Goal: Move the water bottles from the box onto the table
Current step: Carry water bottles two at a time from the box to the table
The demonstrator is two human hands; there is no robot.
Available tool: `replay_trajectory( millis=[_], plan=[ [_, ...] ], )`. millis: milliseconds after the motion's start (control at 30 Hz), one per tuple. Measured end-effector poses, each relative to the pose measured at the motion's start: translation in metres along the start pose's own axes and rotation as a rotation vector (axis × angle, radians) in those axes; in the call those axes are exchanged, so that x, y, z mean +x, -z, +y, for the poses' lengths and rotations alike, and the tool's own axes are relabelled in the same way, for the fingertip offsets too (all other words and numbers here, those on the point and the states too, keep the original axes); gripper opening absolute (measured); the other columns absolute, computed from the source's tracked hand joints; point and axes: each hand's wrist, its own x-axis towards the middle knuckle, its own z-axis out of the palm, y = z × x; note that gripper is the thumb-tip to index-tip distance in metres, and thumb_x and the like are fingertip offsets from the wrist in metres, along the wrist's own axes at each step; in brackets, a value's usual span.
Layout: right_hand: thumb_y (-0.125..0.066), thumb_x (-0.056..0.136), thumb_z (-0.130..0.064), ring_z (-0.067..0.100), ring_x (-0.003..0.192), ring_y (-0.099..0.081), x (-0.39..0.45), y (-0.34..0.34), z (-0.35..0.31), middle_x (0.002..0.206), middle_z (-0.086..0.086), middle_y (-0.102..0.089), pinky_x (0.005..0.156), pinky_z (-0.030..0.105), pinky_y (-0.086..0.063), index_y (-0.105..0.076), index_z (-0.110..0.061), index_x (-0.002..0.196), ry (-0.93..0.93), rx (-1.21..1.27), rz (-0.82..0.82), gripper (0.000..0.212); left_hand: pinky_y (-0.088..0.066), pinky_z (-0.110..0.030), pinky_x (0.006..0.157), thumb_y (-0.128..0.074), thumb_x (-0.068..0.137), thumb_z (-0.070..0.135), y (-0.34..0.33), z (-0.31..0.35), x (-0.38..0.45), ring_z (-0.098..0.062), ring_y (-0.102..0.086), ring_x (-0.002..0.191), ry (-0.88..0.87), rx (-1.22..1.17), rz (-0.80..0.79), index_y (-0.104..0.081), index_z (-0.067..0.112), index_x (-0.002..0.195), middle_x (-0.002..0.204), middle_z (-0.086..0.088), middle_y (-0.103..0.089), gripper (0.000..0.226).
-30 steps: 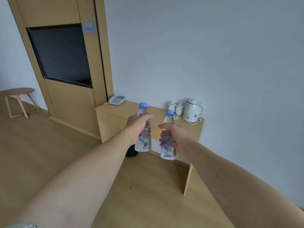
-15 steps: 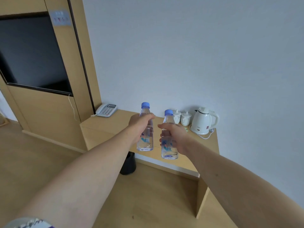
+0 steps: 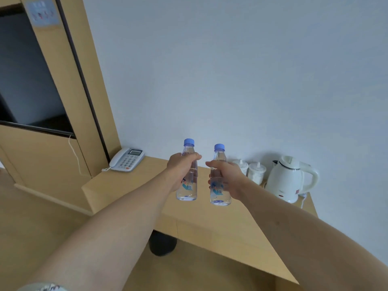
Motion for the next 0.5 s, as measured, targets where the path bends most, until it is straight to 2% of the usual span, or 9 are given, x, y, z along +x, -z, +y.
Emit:
replay_trajectory(
  millis=[67,167,233,333,433,500],
  plan=[
    [-0.087,0.076,-0.029,0.030,0.060,-0.067,0.047,0.003,-0.015,0.068,0.008,-0.067,0.060,0.038,-0.059,-0.062,-0.010,0.109,-0.008,-0.007,0.005,0.045,-0.060,-0.045,0.076,-0.079,0.078,0.046,-0.008,0.010,0.047,-0.030,-0.070,0.070,0.005,0.023,-0.014,-0.064,0.015,0.102,0.083,-0.011,-0.072,0.042],
    [-0.089,0.076,-0.038,0.029,0.062,-0.068,0.107,0.006,-0.032,0.065,0.005,-0.067,0.060,0.037,-0.059,-0.062,-0.012,0.105,-0.013,-0.014,0.007,0.047,-0.059,-0.038,0.067,-0.073,0.083,0.061,-0.017,0.024,0.111,-0.028,-0.072,0.069,0.036,0.021,-0.050,-0.066,0.014,0.103,0.085,-0.010,-0.076,0.051],
    [-0.088,0.076,-0.049,0.028,0.065,-0.070,0.138,0.005,-0.035,0.075,0.007,-0.068,0.062,0.036,-0.058,-0.063,-0.013,0.105,-0.027,-0.035,0.006,0.053,-0.055,-0.034,0.065,-0.064,0.085,0.068,-0.023,0.027,0.144,-0.027,-0.073,0.071,0.068,0.023,-0.071,-0.066,0.014,0.104,0.085,-0.008,-0.076,0.058],
    [-0.083,0.076,-0.059,0.026,0.070,-0.072,0.178,0.006,-0.033,0.085,0.008,-0.070,0.066,0.036,-0.059,-0.064,-0.014,0.107,-0.056,-0.050,0.027,0.058,-0.054,-0.033,0.064,-0.059,0.088,0.070,-0.032,0.021,0.195,-0.026,-0.074,0.076,0.108,0.021,-0.087,-0.066,0.016,0.105,0.091,-0.006,-0.077,0.056],
    [-0.081,0.081,-0.056,0.024,0.069,-0.072,0.217,0.005,-0.021,0.089,0.007,-0.071,0.063,0.033,-0.058,-0.062,-0.015,0.112,-0.062,-0.058,0.083,0.055,-0.056,-0.030,0.059,-0.058,0.093,0.065,-0.039,0.007,0.242,-0.024,-0.075,0.067,0.147,0.012,-0.134,-0.065,0.018,0.102,0.085,-0.004,-0.078,0.049],
    [-0.083,0.083,-0.046,0.024,0.073,-0.071,0.243,0.004,-0.012,0.097,0.008,-0.071,0.061,0.033,-0.054,-0.057,-0.017,0.115,-0.057,-0.088,0.133,0.050,-0.056,-0.031,0.061,-0.058,0.095,0.062,-0.043,-0.006,0.274,-0.026,-0.074,0.067,0.165,0.026,-0.169,-0.065,0.017,0.101,0.086,-0.005,-0.077,0.046]
  ],
)
